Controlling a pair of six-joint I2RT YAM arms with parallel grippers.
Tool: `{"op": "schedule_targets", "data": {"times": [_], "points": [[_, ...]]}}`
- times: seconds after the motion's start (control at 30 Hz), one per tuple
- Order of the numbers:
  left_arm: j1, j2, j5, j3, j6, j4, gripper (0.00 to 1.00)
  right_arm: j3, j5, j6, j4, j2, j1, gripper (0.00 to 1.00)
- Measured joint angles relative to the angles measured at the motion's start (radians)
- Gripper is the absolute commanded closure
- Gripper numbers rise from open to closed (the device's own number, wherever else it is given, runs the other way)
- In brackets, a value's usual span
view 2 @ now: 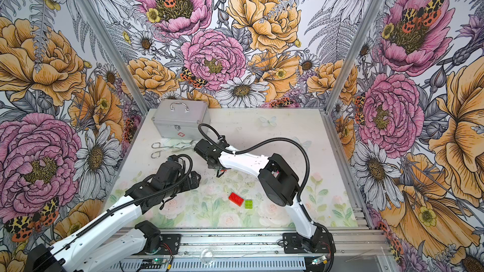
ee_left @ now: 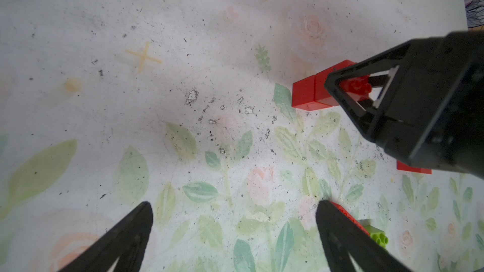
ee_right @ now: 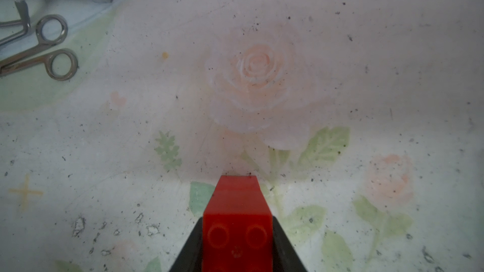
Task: Assemble the letter r with lego
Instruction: Assemble the lego brick with the lego brick.
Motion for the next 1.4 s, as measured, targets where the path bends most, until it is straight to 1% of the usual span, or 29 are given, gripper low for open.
{"op": "schedule_targets", "data": {"times": [0.6,1.03,1.17,1.4], "points": [[0.000,-0.004,0.000,0.000,0.000,0.000,0.01,-0.017,0.040,0.014,0.018,0.007,0.013,0.76],[0.000,-0.006,0.000,-0.016,-0.001,0.000,0.01,0.017,0.044,0.012,0.000,0.032,0.012,0.75],[0.007,-0.002,0.000,-0.016,0.000,0.002,0.01,0.015,0.042,-0.005,0.002,0.027,0.009,0.73],[0.021,0.005,0.000,-0.016,0.000,0.014,0.01,0.014,0.012,-0.084,0.010,0.019,-0.025,0.71]]}}
